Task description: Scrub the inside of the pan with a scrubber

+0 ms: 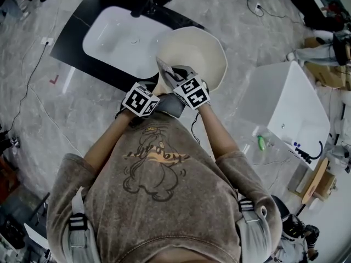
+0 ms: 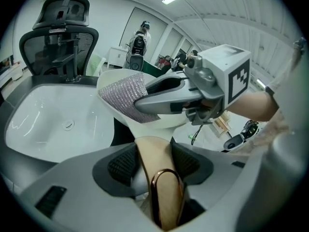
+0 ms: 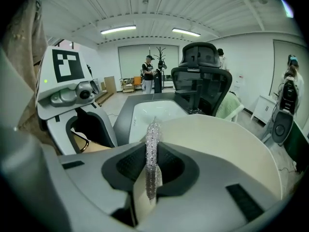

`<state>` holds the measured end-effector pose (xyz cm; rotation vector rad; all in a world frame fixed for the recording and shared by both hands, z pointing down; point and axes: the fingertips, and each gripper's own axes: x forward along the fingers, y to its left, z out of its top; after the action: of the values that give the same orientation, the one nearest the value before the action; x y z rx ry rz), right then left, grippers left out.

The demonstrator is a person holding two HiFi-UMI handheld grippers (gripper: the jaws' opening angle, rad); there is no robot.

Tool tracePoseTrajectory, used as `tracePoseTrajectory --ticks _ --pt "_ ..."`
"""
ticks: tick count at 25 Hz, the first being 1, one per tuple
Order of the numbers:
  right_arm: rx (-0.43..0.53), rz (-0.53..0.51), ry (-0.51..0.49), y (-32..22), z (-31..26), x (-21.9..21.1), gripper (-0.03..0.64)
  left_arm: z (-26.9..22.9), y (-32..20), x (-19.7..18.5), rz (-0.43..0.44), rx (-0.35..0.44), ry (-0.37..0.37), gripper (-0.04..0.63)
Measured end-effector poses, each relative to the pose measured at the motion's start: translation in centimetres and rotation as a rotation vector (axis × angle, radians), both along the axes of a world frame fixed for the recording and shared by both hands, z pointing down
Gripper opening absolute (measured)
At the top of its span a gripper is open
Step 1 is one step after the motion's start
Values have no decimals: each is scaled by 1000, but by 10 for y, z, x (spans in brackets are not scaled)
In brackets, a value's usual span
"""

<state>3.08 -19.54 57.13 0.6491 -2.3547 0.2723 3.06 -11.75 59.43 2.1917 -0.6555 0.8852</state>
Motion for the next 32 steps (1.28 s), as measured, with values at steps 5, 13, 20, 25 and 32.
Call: tracePoseTrajectory --ticks 5,13,20,25,32 --pt "-21 -29 1 -3 10 -14 80 1 1 0 11 -11 16 249" --pt "-38 -61 59 -29 20 -32 80 2 1 1 28 -24 32 250" --pt "-3 -10 122 -73 23 -32 80 0 2 1 39 -22 36 252" --pt "49 31 182 -108 27 -26 81 2 1 -1 39 -26 39 252" --pt "116 97 324 -144 37 12 81 0 5 1 41 -36 51 252"
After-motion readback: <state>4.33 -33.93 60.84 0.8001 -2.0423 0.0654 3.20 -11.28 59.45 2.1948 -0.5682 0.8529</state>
